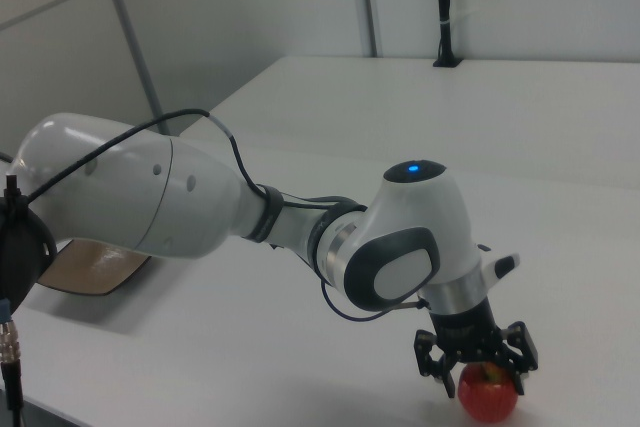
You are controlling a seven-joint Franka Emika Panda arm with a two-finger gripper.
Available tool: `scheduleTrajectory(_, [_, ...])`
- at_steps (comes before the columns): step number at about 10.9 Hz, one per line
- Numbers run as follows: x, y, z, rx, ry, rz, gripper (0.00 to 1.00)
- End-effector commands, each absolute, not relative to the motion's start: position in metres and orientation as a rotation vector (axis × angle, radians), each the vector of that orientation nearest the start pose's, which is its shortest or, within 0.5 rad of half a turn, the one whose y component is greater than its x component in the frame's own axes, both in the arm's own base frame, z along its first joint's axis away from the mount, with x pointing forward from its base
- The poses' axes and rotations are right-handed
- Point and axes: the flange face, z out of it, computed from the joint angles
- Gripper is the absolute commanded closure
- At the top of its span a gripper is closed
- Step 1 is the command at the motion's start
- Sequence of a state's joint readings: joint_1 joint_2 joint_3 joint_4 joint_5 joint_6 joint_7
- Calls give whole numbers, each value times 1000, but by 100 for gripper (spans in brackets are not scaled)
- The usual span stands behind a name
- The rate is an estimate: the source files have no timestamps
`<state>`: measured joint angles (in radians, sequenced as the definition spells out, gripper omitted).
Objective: Apples placed on a ceramic plate
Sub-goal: 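Lower the gripper over the red apple and close on it, then lift the held apple and carry it toward the brown plate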
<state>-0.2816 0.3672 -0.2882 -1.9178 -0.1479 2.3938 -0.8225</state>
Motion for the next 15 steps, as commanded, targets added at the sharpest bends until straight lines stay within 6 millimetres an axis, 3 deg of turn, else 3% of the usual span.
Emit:
scheduleTrajectory(1, [536, -335, 318, -3323, -703, 73, 26])
scheduleTrajectory(2, [536, -334, 320, -3322, -700, 76, 48])
scheduleTrajectory(3, [536, -334, 326, -3325, -689, 70, 59])
scheduleTrajectory(5, [533, -326, 351, -3297, -652, 112, 58])
scheduleTrajectory(7, [538, -295, 402, -3271, -671, 89, 58])
scheduleTrajectory(11, [540, -205, 526, -3203, -679, 107, 58])
scheduleTrajectory(14, [525, -120, 588, -3109, -701, 51, 57])
scheduleTrajectory(15, [519, -90, 596, -3094, -705, 80, 57])
